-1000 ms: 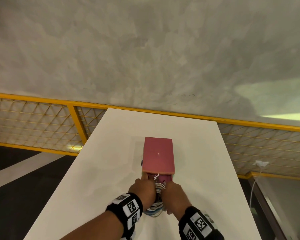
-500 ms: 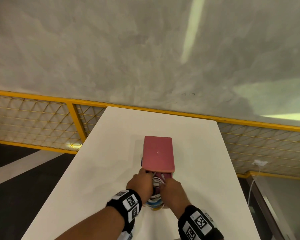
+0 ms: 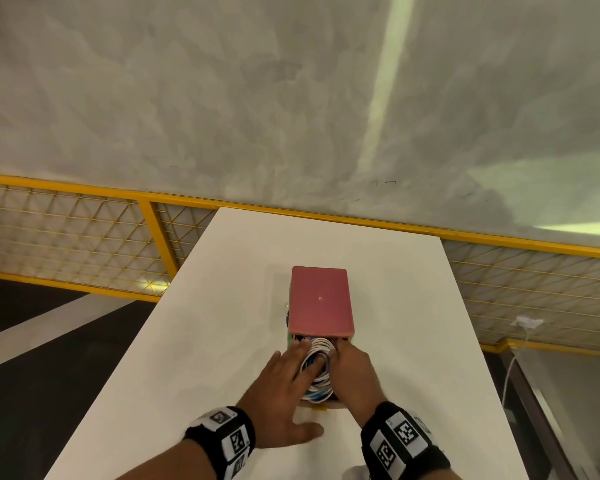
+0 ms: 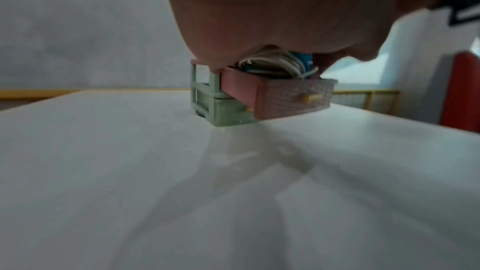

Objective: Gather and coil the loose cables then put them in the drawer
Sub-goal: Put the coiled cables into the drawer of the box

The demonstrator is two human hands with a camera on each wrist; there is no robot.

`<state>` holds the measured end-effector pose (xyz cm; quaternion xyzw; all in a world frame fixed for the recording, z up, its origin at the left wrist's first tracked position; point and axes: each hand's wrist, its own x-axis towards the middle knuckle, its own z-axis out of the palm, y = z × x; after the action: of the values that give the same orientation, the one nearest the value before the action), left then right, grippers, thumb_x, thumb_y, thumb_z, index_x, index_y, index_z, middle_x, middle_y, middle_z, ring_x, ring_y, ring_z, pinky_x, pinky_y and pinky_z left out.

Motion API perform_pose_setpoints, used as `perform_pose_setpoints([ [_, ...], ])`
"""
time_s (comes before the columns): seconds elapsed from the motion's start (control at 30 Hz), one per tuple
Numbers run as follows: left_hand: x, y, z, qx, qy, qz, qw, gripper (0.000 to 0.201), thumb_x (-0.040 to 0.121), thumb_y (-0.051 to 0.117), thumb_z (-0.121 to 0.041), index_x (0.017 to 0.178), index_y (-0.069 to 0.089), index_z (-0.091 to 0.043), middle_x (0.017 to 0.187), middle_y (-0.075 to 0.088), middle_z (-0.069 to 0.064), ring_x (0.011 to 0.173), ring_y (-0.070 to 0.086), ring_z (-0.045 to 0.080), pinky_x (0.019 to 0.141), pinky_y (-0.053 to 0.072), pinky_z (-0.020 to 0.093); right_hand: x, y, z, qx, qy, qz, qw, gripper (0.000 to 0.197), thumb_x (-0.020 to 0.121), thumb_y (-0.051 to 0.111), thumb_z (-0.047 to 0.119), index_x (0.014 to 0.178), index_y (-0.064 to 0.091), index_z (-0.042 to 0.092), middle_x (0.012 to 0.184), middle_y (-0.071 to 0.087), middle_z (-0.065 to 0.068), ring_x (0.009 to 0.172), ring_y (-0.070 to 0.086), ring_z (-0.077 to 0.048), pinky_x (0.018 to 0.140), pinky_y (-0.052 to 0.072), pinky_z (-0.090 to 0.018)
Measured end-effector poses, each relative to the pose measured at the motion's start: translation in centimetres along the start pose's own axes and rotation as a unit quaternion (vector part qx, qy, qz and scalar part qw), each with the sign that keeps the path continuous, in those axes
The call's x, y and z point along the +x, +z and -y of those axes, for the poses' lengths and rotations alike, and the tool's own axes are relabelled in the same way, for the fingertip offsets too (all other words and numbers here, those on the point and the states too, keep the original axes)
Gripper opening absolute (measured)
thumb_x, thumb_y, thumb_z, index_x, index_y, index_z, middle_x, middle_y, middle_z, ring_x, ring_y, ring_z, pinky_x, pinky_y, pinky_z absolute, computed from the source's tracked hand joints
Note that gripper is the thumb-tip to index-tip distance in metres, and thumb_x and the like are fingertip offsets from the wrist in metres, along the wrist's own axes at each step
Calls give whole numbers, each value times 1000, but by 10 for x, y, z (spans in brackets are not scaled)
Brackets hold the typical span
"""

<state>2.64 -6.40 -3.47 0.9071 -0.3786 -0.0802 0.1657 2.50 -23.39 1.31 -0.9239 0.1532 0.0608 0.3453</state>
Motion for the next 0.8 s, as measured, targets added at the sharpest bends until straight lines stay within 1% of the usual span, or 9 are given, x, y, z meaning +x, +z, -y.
perform_pose_setpoints([
  [0.07,0,10,-2,49,-9,-8,999,84,86,48,-56,157,16,-25,165,12,11,152,9,29,120,18,50,0,-1,0,-7,4,22,1000,21,91,48,19,106,62,13,102,73,-8,90,70,-26,74,55,-32],
  [0.13,6,11,-10,83,-35,-5,996,74,80,50,-43,148,39,-19,153,43,14,142,40,33,107,43,53,0,-1,0,-7,-5,26,1000,21,89,51,22,107,61,17,99,74,-7,85,71,-25,71,58,-33],
  [0.17,10,11,-14,96,-43,-14,994,71,77,50,-42,144,46,-16,147,51,14,137,47,32,103,47,53,0,-1,-2,-19,-10,17,1000,22,90,49,23,109,58,19,99,74,-8,85,71,-27,72,58,-35],
  [0.27,16,7,-19,116,-44,-39,991,69,76,51,-42,140,52,-14,143,56,14,135,50,31,104,45,53,-2,-4,-6,-80,-28,-1,996,27,94,41,26,120,49,25,100,72,-7,90,69,-29,77,57,-40],
  [0.4,18,4,-19,120,-69,-41,990,74,74,53,-41,143,48,-15,145,54,15,136,48,32,102,45,59,-8,-10,-9,-184,-41,-53,981,37,94,38,27,130,44,36,105,67,2,107,55,-22,88,42,-39],
  [0.53,18,4,-21,100,-54,-55,992,76,76,49,-37,149,39,-20,148,49,19,135,50,34,100,49,52,-9,2,-18,20,-49,-94,994,38,95,41,18,126,48,39,111,64,6,111,53,-14,97,44,-42],
  [0.63,15,7,-20,97,-22,-60,993,75,79,53,-31,151,31,-27,149,47,22,136,47,38,104,44,48,-10,7,-25,236,24,-153,959,42,96,53,18,135,44,29,137,50,-2,122,49,-15,106,43,-39],
  [0.73,18,10,-20,96,-32,-57,993,79,82,52,-30,154,20,-30,154,38,22,142,37,40,109,33,50,-8,11,-30,401,206,-12,893,49,95,51,45,137,39,25,135,56,-6,115,60,-26,93,48,-45],
  [0.8,22,9,-24,91,-69,-35,993,78,78,47,-34,152,28,-26,152,43,20,139,43,39,105,42,52,-8,9,-30,422,233,51,875,41,95,47,50,122,52,19,120,67,-7,102,68,-32,86,51,-48],
])
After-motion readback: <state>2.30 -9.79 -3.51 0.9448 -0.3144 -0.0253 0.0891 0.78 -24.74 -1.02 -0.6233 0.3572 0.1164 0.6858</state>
